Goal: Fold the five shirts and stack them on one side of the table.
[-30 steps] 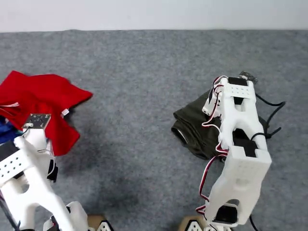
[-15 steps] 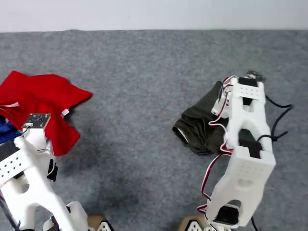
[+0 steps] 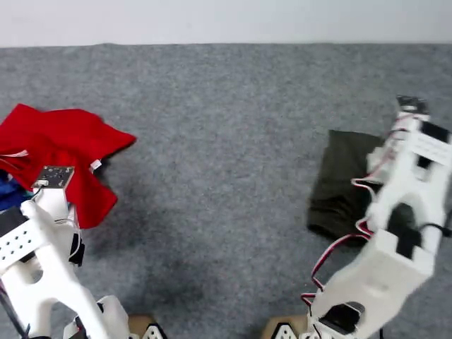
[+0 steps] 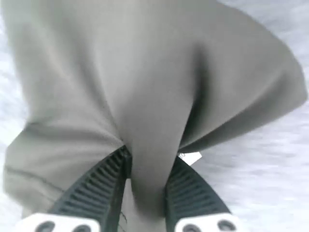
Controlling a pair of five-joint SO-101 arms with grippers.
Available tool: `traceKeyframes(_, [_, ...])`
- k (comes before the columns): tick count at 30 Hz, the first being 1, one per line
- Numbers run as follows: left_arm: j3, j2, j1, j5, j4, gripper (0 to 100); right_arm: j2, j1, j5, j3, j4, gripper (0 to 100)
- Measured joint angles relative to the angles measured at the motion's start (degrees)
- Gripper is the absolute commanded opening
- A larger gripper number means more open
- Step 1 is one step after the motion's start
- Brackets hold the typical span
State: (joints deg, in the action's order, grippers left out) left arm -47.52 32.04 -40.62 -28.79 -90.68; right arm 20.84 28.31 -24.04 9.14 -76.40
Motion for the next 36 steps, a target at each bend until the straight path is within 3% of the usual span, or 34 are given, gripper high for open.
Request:
traceKeyframes(5, [0.00, 0.00, 0.00, 0.00, 0.00, 0, -1.14, 8.18, -12.92, 0.00, 2.55, 0.9])
traceKeyframes(14, [0.00, 0.00, 0.00, 0.00, 0.00, 0, 1.49, 16.88, -21.63, -0.09, 13.01, 1.6])
traceKeyframes(23, [0.00, 0.00, 0.00, 0.00, 0.00, 0, 0.79, 18.37, -19.96, -0.09, 13.63, 22.2])
traceKeyframes(29, [0.00, 0.00, 0.00, 0.00, 0.00, 0, -6.59, 18.37, -15.38, -0.09, 8.62, 23.3])
traceKeyframes(36, [0.00, 0.00, 0.00, 0.00, 0.00, 0, -13.54, 14.07, -14.86, -0.09, -8.26, 23.3])
